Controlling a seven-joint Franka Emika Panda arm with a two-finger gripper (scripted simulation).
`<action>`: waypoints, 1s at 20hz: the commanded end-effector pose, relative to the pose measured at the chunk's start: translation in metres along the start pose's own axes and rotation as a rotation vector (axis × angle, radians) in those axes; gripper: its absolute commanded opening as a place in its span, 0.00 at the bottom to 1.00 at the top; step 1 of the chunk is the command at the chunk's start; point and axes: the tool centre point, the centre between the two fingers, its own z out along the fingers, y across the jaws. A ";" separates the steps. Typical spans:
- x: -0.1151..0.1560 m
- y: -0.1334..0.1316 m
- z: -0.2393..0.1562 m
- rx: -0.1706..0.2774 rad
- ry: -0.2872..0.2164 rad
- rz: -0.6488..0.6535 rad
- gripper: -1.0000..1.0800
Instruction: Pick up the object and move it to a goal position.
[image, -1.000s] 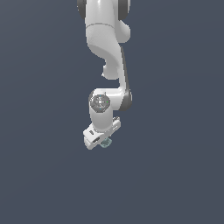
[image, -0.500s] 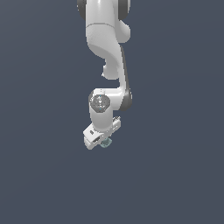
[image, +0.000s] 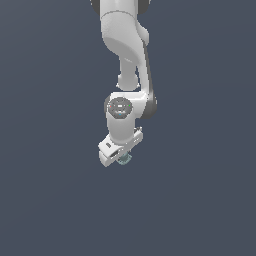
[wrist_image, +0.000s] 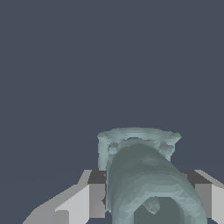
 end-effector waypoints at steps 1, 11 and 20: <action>0.005 -0.008 -0.019 -0.001 0.001 -0.001 0.00; 0.029 -0.054 -0.124 -0.002 0.000 -0.002 0.00; 0.053 -0.097 -0.225 -0.001 0.000 -0.002 0.00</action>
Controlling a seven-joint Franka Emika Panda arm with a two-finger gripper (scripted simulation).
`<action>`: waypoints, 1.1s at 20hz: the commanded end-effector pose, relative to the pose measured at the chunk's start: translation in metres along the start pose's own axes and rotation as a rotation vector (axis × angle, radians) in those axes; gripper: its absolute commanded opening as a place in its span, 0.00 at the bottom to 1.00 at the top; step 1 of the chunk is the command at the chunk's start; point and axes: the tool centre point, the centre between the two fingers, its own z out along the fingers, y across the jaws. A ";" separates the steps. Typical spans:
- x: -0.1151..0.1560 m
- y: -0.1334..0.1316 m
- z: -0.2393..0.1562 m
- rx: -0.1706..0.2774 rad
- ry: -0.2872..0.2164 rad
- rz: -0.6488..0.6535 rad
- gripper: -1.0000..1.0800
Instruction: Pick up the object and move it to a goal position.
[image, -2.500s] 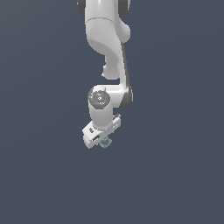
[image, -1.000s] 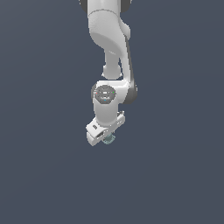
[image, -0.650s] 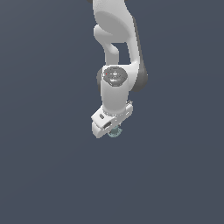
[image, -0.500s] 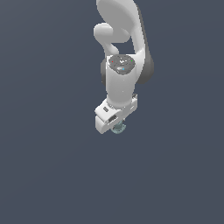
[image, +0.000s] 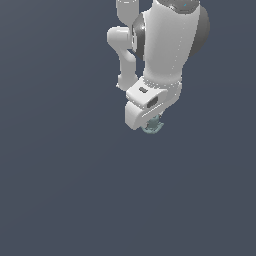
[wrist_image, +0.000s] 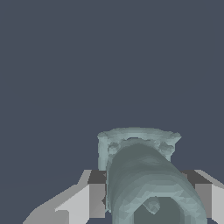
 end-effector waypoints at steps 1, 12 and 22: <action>0.006 -0.012 -0.028 0.001 -0.001 0.000 0.00; 0.031 -0.046 -0.116 0.001 0.000 0.001 0.00; 0.039 -0.054 -0.138 0.001 0.000 0.002 0.00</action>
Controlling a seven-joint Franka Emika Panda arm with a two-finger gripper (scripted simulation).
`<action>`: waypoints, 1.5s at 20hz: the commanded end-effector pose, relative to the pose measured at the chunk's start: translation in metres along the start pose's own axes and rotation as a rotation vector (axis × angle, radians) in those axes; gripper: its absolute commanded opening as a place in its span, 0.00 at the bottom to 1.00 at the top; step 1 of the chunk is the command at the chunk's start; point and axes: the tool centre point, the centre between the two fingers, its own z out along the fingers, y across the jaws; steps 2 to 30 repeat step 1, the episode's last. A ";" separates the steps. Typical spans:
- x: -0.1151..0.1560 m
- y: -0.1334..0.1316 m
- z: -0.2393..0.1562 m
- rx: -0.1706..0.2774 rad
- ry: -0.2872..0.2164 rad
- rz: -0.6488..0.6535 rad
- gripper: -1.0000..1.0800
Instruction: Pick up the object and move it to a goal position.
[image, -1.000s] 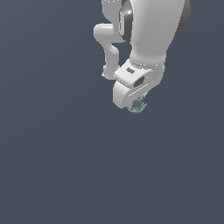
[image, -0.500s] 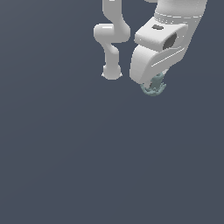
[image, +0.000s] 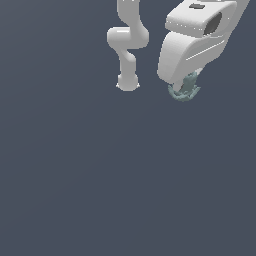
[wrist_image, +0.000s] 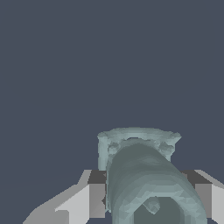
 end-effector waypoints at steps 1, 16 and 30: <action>0.001 0.000 -0.001 0.000 -0.001 0.001 0.00; 0.001 0.000 -0.001 0.000 -0.001 0.001 0.00; 0.001 0.000 -0.001 0.000 -0.001 0.001 0.00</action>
